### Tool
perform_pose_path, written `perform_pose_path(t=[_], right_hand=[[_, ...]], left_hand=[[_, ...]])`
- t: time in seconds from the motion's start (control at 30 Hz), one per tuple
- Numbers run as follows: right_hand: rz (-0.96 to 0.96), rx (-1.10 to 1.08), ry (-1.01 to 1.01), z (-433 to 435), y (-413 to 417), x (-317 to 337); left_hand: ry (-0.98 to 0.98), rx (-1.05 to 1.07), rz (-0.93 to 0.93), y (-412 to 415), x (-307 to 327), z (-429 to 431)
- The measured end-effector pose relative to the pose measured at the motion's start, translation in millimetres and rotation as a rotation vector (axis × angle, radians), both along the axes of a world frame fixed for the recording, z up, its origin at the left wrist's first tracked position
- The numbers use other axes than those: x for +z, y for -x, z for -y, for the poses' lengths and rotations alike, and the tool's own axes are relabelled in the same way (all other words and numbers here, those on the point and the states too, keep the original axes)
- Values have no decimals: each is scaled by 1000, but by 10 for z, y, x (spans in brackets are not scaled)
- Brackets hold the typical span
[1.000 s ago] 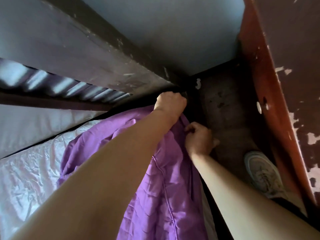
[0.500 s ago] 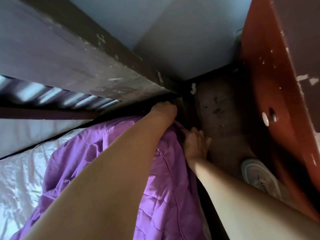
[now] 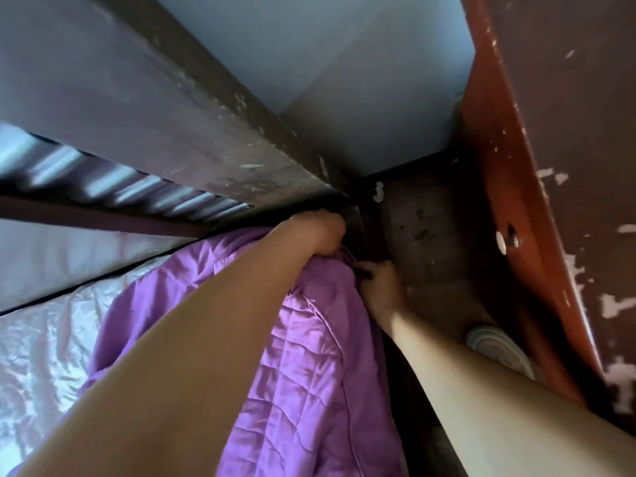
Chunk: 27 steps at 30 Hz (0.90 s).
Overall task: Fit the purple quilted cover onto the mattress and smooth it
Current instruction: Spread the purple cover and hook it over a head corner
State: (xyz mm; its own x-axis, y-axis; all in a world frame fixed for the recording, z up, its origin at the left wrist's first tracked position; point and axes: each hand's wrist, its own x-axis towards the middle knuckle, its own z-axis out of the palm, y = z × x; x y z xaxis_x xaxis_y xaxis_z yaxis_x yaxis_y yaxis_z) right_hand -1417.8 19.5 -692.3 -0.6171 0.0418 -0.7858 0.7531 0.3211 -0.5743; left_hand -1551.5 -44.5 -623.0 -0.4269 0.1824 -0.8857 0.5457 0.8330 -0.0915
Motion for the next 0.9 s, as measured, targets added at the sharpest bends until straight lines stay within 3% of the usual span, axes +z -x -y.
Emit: perform_pose_path(t=[0.1,0.17,0.33,0.47,0.57,0.67,0.77,0.9], right_hand=[[46,-92,75,137,-16,-291],[60,-46,56,108,29,-111],[103,148,37,86,72,43],[111,-174,122,94,-3,-295],[14,-449,92,-28,124,284],[-201,-501,112,-40,94,775],[-439,-261,64,12,-76,1138],[-705,199,-290,81,-215,1314]], left_hand=[[-204,141,-172,-32,284,229],[-234,164,-223,-39,470,384],[-13,112,-40,-9,508,309],[70,63,-39,-57,377,240],[-134,154,-293,-154,594,266],[-499,282,-517,-382,935,464],[-713,300,-724,-765,1184,915],[-616,379,-786,-1208,1214,1507]])
